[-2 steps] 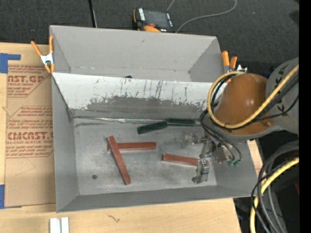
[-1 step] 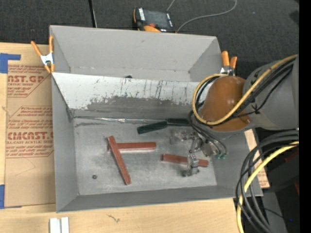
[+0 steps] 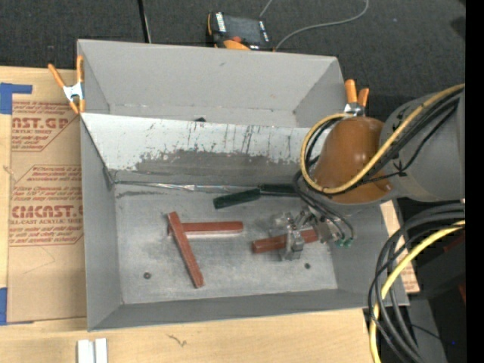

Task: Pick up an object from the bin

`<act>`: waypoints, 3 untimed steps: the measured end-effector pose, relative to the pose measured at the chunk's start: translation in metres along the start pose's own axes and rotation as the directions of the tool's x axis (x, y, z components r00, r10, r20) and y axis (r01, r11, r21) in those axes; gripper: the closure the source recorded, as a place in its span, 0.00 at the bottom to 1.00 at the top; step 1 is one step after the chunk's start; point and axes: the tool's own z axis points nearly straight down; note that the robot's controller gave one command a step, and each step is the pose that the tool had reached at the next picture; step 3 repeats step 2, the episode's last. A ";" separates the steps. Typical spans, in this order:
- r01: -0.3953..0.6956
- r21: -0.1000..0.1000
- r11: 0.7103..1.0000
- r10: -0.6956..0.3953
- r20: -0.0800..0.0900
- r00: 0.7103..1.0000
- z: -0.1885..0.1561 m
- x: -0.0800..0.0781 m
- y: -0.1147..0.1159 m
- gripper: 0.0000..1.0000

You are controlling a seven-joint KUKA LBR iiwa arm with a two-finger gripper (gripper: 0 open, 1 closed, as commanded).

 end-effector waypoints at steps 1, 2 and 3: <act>0.014 0.003 1.000 -0.014 0.009 1.000 -0.121 -0.052 0.002 1.00; 0.382 0.004 0.924 -0.382 0.005 0.924 -0.177 -0.057 -0.006 1.00; 0.382 0.004 0.924 -0.382 0.005 0.924 -0.177 -0.057 -0.006 1.00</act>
Offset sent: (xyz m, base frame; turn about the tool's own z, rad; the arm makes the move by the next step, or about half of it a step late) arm 0.0475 0.0110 0.1161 -0.0143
